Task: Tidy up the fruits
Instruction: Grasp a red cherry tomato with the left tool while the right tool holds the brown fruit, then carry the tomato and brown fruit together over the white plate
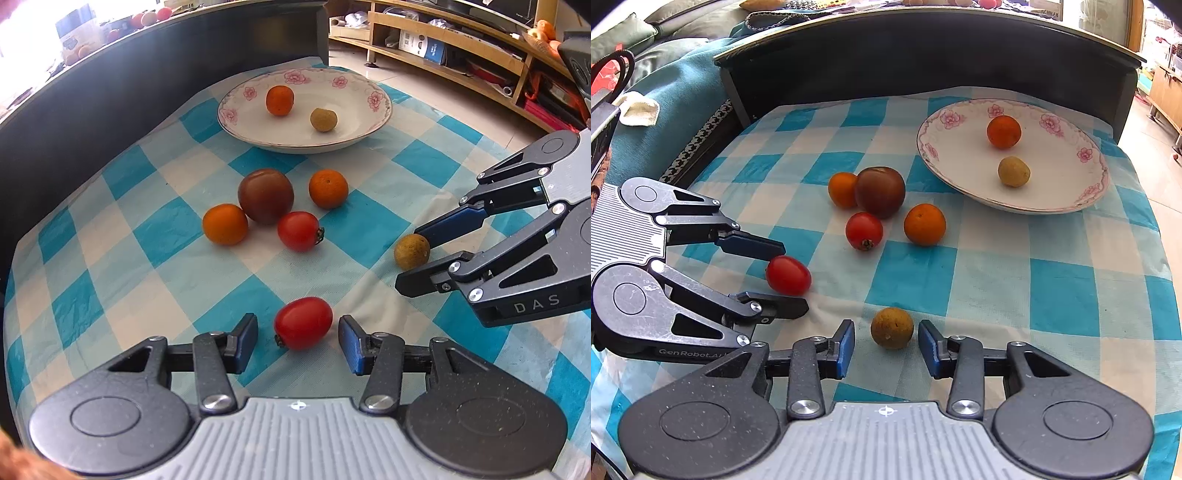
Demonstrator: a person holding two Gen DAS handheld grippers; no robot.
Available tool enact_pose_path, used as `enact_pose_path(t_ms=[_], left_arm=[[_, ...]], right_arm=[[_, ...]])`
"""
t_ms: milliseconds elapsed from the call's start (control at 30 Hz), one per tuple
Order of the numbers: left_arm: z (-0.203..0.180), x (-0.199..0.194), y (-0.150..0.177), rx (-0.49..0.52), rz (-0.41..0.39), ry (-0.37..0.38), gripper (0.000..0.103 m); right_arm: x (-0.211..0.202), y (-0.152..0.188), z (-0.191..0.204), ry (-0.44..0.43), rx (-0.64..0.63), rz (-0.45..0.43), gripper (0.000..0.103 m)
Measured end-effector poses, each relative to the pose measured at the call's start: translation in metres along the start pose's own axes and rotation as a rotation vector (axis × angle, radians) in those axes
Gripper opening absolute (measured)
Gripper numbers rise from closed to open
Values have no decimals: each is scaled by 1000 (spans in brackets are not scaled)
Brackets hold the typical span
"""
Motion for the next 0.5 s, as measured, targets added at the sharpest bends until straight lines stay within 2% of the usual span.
enact_pose_path(t_ms=[133,233,367,500], left_arm=[[0,0,0,-8,5,5,55],[-3,0,-1,-10,9,23,44],[-4,0,-1,1,12,12,42],[-2,0,-1,-21,20,19,41]], right_arm=[[0,-1,0,5,-4,3,32],[0,-1,-2,13,-1,4,27],[0,-2,-6,13,16,6,20],[0,-1,-4,22,2,9,19]])
Point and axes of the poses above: each gripper's, at about its wrist camera, not at the fingertips, and x roughly the way its jaws point, z to its left, y to its underside, the point moved 10 cm from there along x, roughly the way its jaws point, and after that the axes turned 2 degrees about -y, right-handed, at the moved point
